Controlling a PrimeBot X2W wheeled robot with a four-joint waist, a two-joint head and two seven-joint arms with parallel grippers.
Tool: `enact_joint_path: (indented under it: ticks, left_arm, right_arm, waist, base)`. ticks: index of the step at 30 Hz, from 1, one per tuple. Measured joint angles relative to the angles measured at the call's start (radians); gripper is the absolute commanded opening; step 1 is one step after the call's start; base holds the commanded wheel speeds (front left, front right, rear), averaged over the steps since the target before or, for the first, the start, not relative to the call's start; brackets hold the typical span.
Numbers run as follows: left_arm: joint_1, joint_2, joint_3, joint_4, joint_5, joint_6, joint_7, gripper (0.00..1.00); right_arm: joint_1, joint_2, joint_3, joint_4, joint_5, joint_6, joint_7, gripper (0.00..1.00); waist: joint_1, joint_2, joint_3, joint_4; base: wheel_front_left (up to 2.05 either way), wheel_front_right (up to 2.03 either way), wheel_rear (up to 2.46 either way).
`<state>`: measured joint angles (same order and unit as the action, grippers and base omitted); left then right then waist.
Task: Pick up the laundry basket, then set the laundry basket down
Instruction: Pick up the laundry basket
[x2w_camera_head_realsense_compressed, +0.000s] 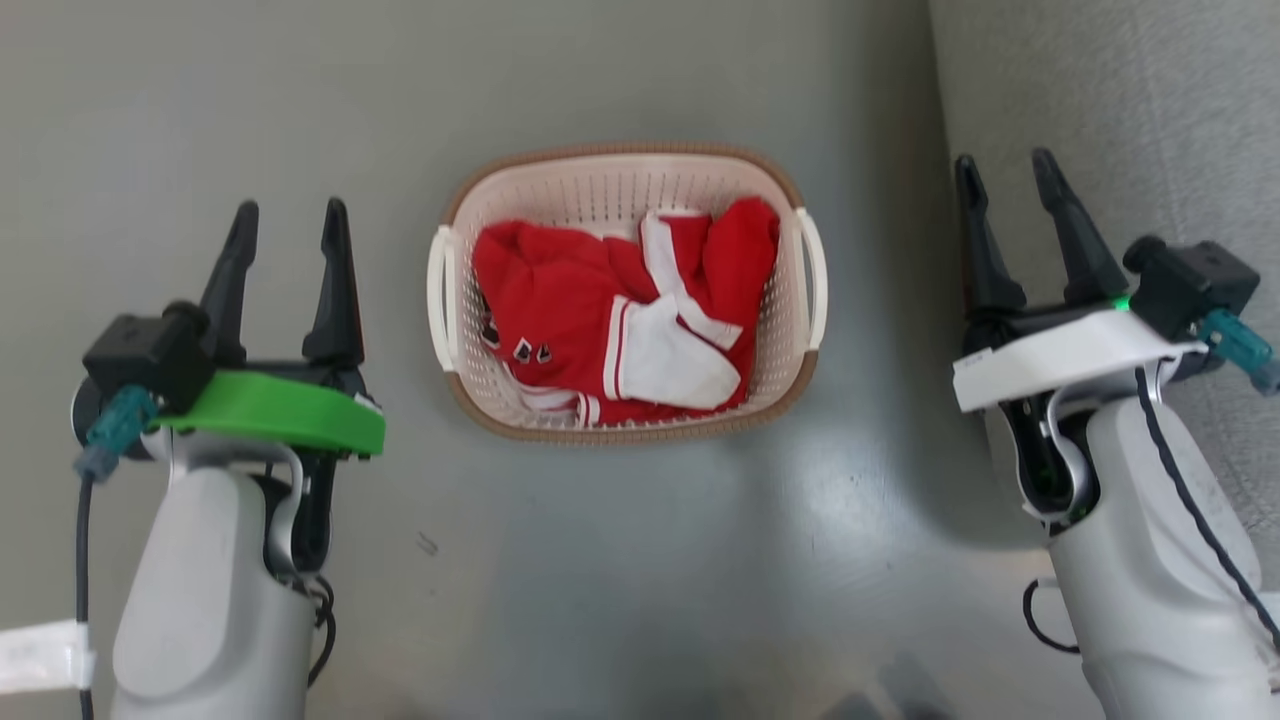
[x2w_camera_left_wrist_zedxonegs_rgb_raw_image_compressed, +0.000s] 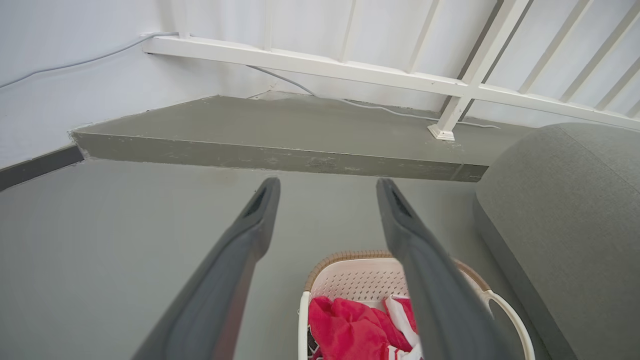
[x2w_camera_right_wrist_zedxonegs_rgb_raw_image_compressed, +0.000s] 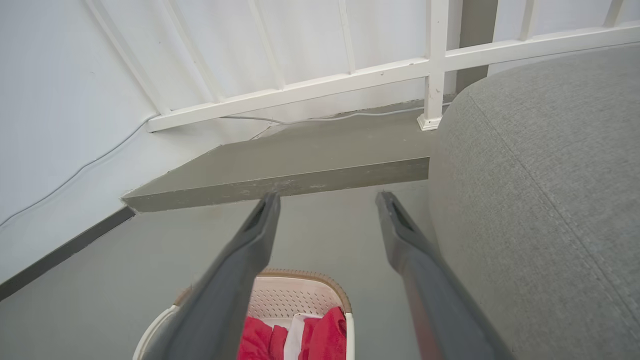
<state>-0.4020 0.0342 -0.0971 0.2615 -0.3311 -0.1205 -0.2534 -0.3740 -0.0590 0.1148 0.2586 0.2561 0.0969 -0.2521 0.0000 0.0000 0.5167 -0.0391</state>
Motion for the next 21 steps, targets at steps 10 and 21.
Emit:
enact_joint_path:
  ticks: [10,21]
  left_arm:
    - [-0.126,-0.001,-0.015,0.097,0.003,-0.002,0.0,1.0]
    - [-0.267,-0.001,-0.058,0.267,0.008,-0.003,0.007,1.0]
  right_arm:
    - [-0.111,-0.001,-0.009,0.084,0.001,0.007,-0.003,1.0]
    - [-0.223,-0.001,0.012,0.239,0.0,0.008,-0.003,1.0]
  waist:
    - [0.0001,0.0,0.128,0.002]
    - [0.0001,0.0,0.264,0.007]
  base:
    - [0.0,0.0,0.0]
    - [0.0,0.0,0.0]
